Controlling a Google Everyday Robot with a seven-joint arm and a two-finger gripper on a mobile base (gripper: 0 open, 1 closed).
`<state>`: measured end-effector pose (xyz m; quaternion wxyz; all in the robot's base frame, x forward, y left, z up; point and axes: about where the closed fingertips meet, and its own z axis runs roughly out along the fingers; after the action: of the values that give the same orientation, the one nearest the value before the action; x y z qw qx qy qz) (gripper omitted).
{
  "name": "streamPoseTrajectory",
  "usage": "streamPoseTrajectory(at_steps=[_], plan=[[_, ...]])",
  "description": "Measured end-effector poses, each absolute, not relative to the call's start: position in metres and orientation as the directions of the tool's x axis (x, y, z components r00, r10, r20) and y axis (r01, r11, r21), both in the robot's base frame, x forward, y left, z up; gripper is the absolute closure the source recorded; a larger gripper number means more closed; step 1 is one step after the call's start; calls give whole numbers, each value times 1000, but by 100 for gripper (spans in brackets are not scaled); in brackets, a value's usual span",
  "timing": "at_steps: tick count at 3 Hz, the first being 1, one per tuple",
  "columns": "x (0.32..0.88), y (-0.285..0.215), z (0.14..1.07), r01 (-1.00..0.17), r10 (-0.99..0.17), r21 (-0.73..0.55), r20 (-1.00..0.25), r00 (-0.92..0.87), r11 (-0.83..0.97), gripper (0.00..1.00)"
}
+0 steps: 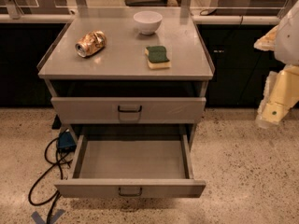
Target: Place sponge into middle drawer
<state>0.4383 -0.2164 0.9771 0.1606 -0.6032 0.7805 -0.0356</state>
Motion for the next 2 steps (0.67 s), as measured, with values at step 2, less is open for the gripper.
streamPoseTrajectory(at_steps=[2], plan=[[449,-213,976,-933,-957,-257,-207,-203,253,0]])
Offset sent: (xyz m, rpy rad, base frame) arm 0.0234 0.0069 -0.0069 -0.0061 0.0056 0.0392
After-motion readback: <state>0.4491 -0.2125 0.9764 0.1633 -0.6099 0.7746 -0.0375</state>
